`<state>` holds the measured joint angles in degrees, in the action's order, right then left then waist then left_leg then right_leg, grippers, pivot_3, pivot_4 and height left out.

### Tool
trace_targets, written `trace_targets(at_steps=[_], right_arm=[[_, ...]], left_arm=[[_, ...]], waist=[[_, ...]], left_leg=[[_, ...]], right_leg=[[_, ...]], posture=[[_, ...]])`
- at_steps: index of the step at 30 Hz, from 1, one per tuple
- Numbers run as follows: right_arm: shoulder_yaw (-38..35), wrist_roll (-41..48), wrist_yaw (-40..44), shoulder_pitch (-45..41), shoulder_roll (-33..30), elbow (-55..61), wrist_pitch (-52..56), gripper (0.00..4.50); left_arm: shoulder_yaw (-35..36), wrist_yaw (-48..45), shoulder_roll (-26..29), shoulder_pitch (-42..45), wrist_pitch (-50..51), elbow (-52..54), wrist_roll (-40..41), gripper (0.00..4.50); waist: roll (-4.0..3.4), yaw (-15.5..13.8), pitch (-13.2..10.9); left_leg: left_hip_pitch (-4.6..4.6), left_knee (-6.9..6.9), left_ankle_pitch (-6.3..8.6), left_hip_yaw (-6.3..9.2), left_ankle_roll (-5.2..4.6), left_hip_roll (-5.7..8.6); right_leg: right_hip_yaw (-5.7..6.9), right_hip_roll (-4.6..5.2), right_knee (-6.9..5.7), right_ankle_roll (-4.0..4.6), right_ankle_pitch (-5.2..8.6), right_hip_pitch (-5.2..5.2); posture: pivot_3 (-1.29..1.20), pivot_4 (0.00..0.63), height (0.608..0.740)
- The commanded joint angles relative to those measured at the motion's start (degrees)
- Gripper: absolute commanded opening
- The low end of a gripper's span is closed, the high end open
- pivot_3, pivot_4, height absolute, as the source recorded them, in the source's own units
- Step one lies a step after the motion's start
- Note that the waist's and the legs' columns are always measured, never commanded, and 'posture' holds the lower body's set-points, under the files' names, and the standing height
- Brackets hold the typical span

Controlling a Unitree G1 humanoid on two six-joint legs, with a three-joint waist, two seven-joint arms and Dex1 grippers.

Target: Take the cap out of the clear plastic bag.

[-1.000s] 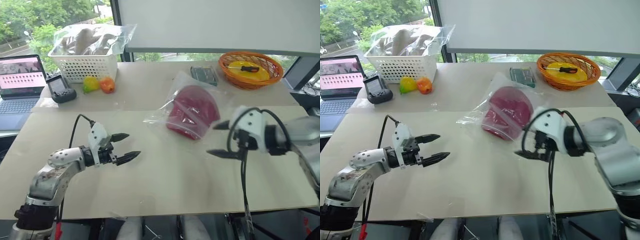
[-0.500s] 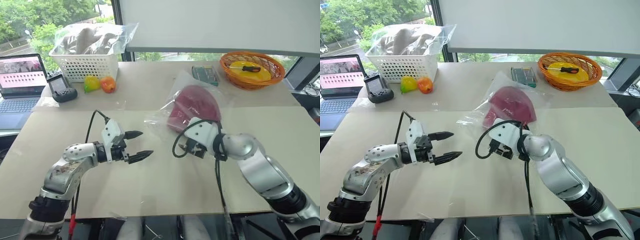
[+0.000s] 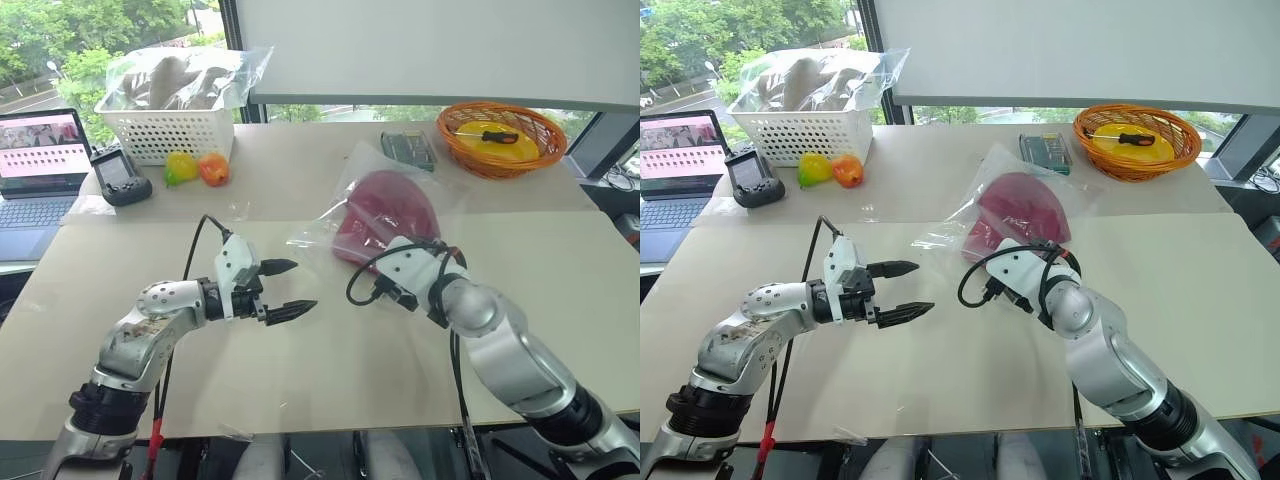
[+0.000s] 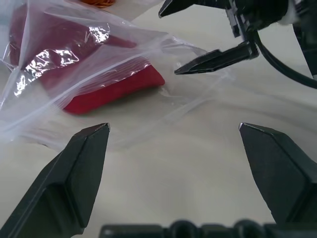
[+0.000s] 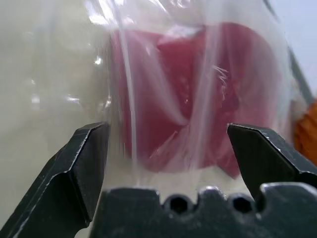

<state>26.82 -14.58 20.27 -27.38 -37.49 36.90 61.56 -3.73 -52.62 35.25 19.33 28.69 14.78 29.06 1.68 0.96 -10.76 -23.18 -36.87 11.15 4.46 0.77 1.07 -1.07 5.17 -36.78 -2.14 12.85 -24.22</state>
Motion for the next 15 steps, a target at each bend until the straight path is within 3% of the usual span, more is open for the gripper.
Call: trace_targets(at_steps=[1, 10, 15], right_arm=[[-0.9, -4.0, -4.4, 1.0, 1.7, -0.8, -4.4, 4.18], [-3.4, -5.7, -4.0, -0.7, 5.0, -3.7, -8.9, 1.26], [-3.2, -6.6, -3.0, -1.2, 5.3, -4.1, -9.2, 1.26]], left_arm=[[-0.5, -1.0, -0.5, 1.2, -0.8, 0.0, -0.4, 4.50], [-2.3, -2.0, -3.5, 3.0, -1.7, -4.2, -1.6, 4.50], [-2.8, -2.0, -4.9, 3.5, -2.2, -5.3, -2.6, 4.50]], waist=[[0.00, 0.0, 0.0], [0.00, 0.0, 0.0], [0.00, 0.1, 0.0]], left_leg=[[0.00, 0.00, 0.00, 0.00, 0.00, 0.00], [0.01, 0.00, 0.00, 0.00, 0.00, 0.00], [0.02, 0.00, 0.00, 0.01, 0.00, 0.00]], right_leg=[[0.00, 0.00, 0.01, 0.01, 0.00, 0.00], [0.00, -0.01, 0.00, 0.01, 0.00, 0.01], [0.01, -0.02, 0.00, 0.03, -0.02, 0.01]], posture=[[0.00, 0.150, 0.736], [0.00, 0.150, 0.736], [0.00, 0.150, 0.736]])
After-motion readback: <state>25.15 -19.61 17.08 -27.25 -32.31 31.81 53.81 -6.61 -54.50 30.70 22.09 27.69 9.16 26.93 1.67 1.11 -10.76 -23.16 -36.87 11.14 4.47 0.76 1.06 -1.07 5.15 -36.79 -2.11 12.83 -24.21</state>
